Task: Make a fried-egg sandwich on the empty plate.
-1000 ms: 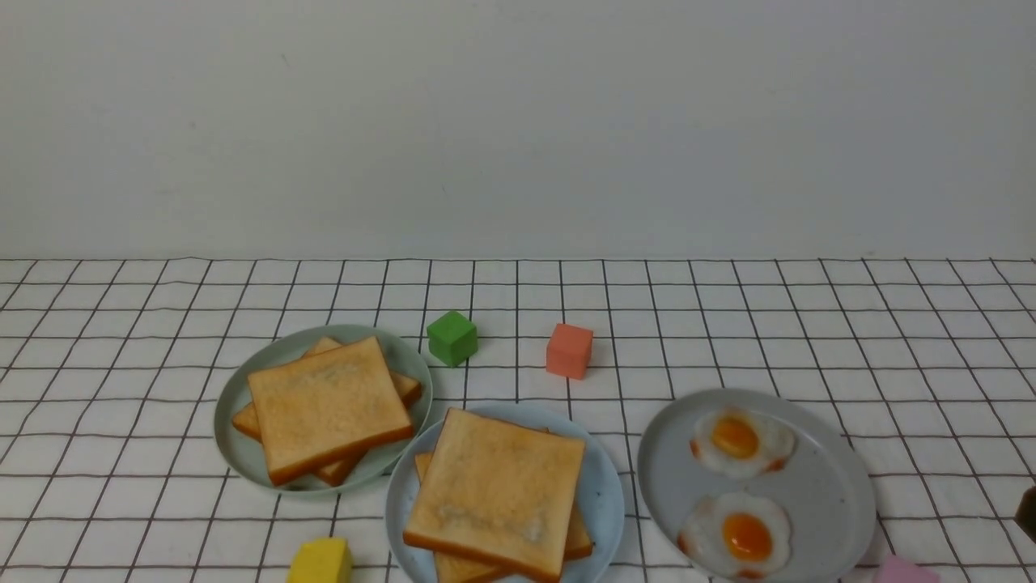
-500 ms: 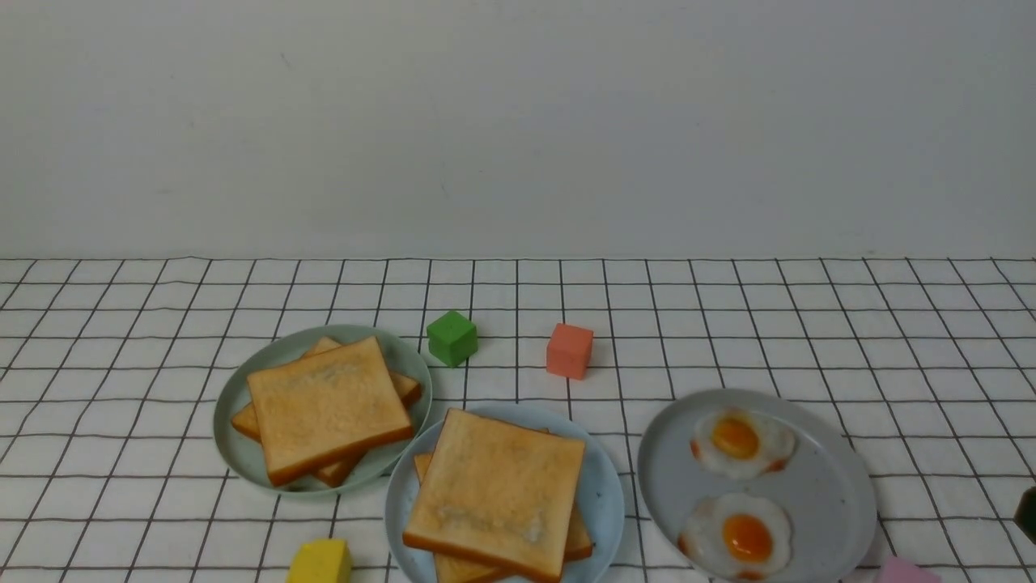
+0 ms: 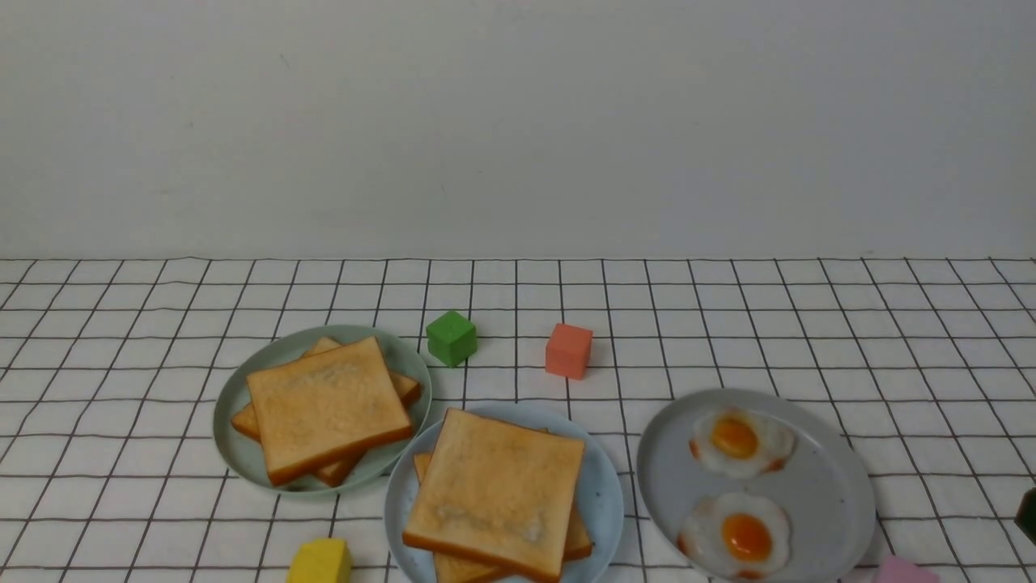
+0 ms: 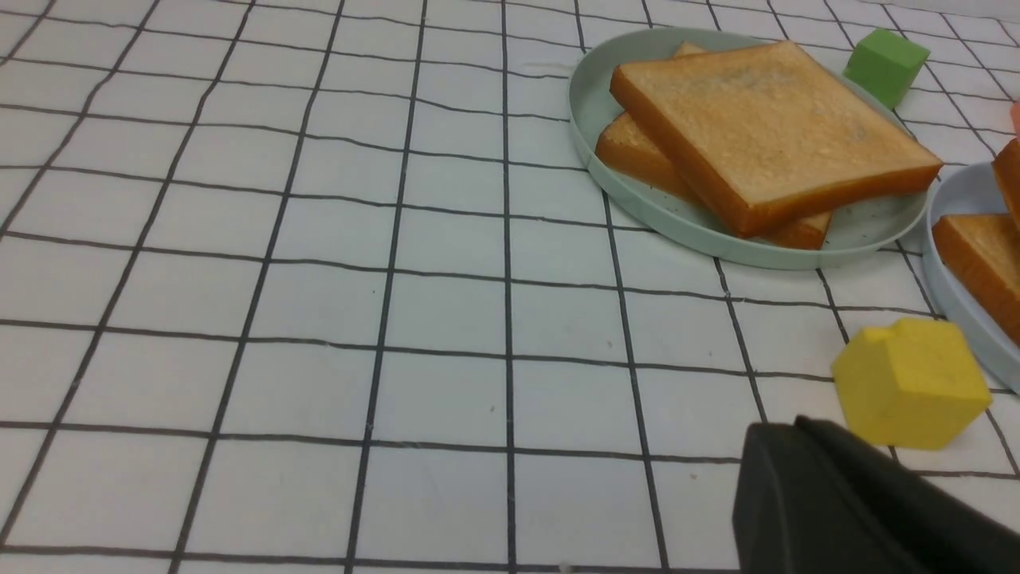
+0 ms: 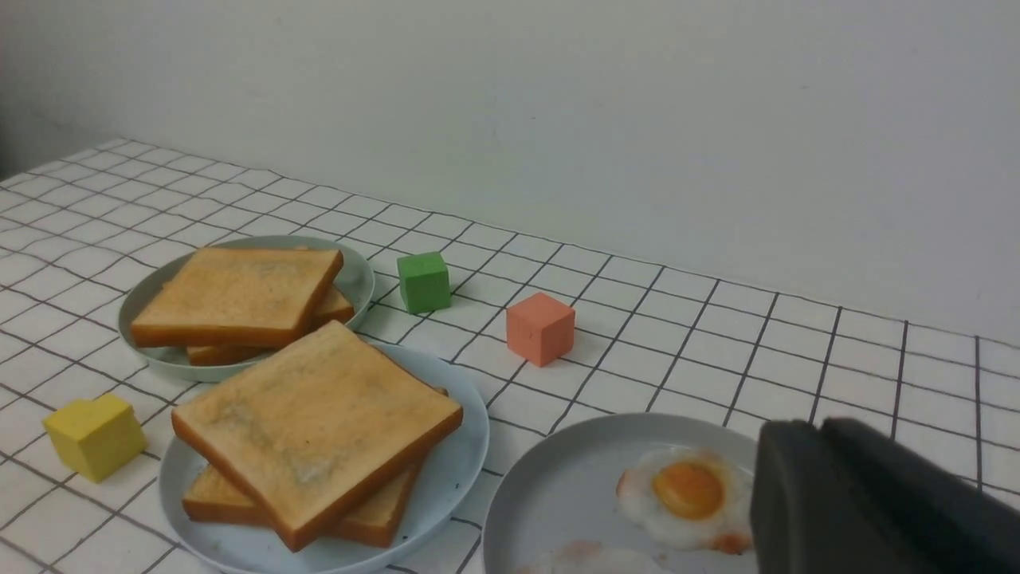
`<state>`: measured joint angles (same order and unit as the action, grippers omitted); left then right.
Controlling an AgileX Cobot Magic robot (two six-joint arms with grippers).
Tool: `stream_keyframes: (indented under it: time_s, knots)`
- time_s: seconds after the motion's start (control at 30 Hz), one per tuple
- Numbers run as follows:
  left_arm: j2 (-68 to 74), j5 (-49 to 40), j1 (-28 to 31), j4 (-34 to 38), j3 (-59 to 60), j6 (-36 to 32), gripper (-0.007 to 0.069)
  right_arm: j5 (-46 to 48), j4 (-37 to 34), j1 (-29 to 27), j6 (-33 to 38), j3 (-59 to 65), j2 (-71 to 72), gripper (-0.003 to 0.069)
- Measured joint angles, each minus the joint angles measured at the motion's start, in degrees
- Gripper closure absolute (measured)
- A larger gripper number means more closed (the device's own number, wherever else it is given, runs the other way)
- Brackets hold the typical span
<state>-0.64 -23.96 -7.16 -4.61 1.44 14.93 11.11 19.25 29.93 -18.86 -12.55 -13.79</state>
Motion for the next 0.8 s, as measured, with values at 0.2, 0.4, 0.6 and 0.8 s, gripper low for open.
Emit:
stream_keyframes:
  time_s: [0.2, 0.4, 0.6, 0.8]
  knots:
    - [0.0, 0.0, 0.0, 0.0, 0.0, 0.0, 0.0617, 3.8, -11.3, -12.9, 7.8, 0.4, 7.1, 0.0592]
    - [0.0, 0.1, 0.0, 0.0, 0.0, 0.0, 0.0609, 6.8, -14.4, -25.2, 10.9, 8.2, 13.7, 0.058]
    - [0.0, 0.1, 0.0, 0.0, 0.0, 0.0, 0.0608, 10.6, -14.8, -27.5, 11.1, 13.7, 14.4, 0.0573]
    - [0.0, 0.1, 0.0, 0.0, 0.0, 0.0, 0.0608, 10.8, -16.1, -27.5, 11.3, 13.6, 14.4, 0.0566]
